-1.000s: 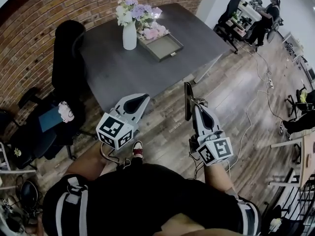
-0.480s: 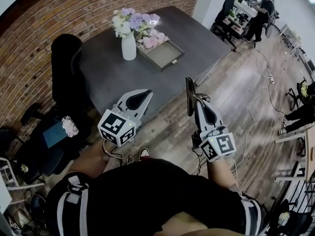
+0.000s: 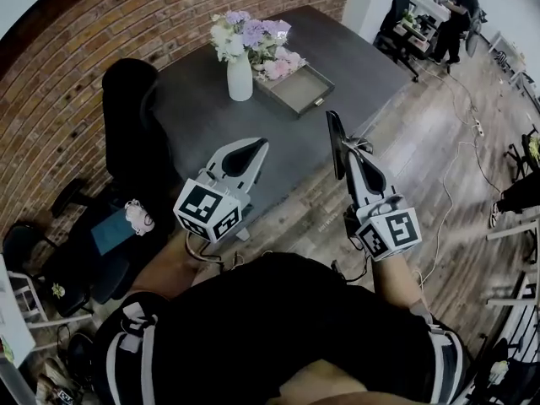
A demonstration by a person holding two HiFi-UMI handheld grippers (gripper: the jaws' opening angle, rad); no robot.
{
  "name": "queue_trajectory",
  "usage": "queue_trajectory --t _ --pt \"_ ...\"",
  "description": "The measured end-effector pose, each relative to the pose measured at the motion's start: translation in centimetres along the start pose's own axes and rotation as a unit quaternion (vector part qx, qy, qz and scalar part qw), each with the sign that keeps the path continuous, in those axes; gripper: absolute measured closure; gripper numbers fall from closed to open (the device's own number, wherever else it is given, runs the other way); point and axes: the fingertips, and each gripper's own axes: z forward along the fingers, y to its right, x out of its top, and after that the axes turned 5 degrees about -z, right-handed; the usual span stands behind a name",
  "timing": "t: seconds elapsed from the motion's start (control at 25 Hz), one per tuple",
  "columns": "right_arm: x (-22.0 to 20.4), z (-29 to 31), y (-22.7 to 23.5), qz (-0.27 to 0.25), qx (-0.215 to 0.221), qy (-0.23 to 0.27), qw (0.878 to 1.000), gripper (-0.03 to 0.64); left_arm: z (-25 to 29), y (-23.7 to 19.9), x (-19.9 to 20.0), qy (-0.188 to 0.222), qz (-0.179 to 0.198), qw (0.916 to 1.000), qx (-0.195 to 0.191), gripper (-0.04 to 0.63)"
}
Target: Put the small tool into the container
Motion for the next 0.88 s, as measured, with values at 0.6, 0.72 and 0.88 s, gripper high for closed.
queue_trajectory --t 0.6,0.72,0.88 --pt "-0.4 3.4 0.9 0.011 0.012 0.012 1.000 0.612 -3.2 -3.0 0.0 -0.019 0.005 0.9982 0.058 0.586" --pt "-0.7 3.4 1.7 0.014 0.010 0.010 1.000 0.612 -2.4 -2.7 -0.2 -0.024 0.005 0.9984 0.050 0.586" --pt "-1.5 3.8 3.1 0.019 0.006 0.004 1.000 0.612 -0.6 -2.4 -0.6 -0.029 0.008 0.9990 0.033 0.586"
